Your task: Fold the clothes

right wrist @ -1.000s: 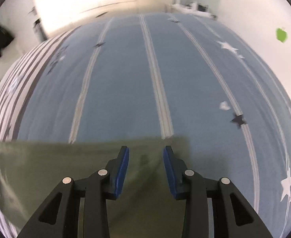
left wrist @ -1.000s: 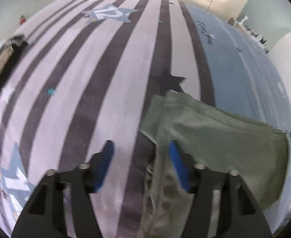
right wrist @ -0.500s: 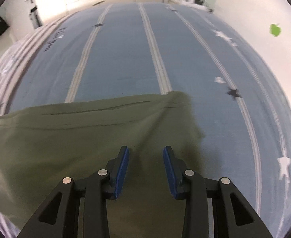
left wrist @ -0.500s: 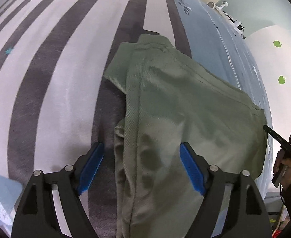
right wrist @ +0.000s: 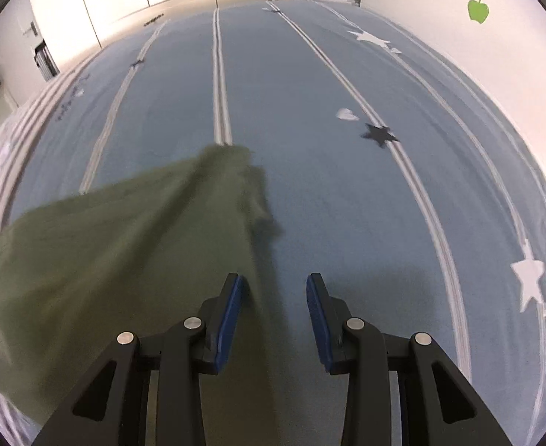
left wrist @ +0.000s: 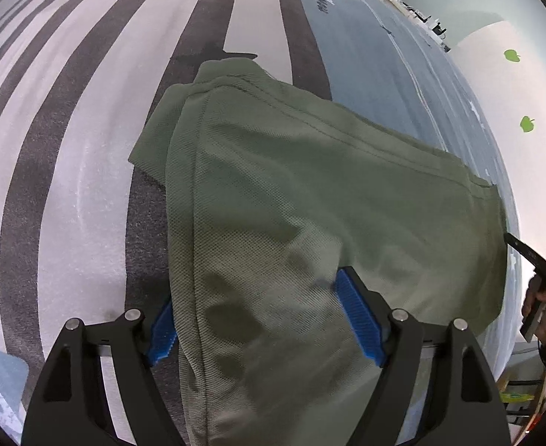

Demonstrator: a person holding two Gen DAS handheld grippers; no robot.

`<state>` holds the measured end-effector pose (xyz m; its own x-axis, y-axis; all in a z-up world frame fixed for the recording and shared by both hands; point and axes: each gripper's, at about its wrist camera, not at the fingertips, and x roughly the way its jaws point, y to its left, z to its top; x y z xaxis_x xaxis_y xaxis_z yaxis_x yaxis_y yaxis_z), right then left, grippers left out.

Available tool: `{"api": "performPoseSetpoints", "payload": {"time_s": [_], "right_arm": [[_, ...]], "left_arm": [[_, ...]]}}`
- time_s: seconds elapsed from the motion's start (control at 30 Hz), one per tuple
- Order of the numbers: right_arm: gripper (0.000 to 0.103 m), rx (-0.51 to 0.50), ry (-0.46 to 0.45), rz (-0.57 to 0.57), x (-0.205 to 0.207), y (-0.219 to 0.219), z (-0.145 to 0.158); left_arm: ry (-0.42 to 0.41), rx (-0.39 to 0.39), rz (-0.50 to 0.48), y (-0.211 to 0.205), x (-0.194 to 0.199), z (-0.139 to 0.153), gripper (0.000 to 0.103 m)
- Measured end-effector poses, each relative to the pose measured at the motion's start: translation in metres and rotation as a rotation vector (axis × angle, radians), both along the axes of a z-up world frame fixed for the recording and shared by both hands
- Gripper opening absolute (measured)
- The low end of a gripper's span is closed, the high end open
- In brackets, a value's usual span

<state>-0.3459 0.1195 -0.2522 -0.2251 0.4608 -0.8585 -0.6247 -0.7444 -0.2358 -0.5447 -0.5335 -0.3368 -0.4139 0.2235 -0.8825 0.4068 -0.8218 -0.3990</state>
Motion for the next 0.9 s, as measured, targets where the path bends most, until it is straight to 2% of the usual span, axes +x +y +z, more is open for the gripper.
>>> {"api": "performPoseSetpoints", "payload": {"time_s": [0.2, 0.4, 0.57, 0.63, 0.77, 0.8, 0.83, 0.87, 0.9], "right_arm": [[0.037, 0.028, -0.053, -0.045, 0.040, 0.019, 0.000], [0.039, 0.091, -0.103, -0.110, 0.068, 0.043, 0.000], [0.039, 0.088, -0.095, -0.151, 0.084, 0.060, 0.002], [0.039, 0.078, -0.085, -0.163, 0.089, 0.063, 0.004], [0.039, 0.048, -0.065, -0.176, 0.094, 0.072, 0.006], [0.039, 0.044, -0.063, -0.167, 0.095, 0.067, 0.007], [0.039, 0.040, -0.060, -0.158, 0.097, 0.060, 0.007], [0.039, 0.039, -0.062, -0.151, 0.097, 0.059, 0.007], [0.039, 0.038, -0.064, -0.143, 0.096, 0.059, 0.006]], "left_arm": [[-0.020, -0.038, 0.000, 0.011, -0.007, 0.003, 0.075], [-0.002, -0.011, -0.017, 0.019, -0.013, 0.007, 0.075], [0.005, -0.006, -0.037, 0.026, -0.020, 0.009, 0.075], [0.007, 0.013, -0.015, 0.023, -0.020, 0.007, 0.075], [0.032, 0.132, 0.103, 0.007, -0.014, 0.002, 0.075], [0.033, 0.122, 0.100, 0.008, -0.014, 0.003, 0.074], [0.030, 0.093, 0.080, 0.012, -0.016, 0.005, 0.064], [0.025, 0.062, 0.060, 0.015, -0.017, 0.006, 0.047], [0.027, 0.046, 0.042, 0.018, -0.019, 0.008, 0.040]]}}
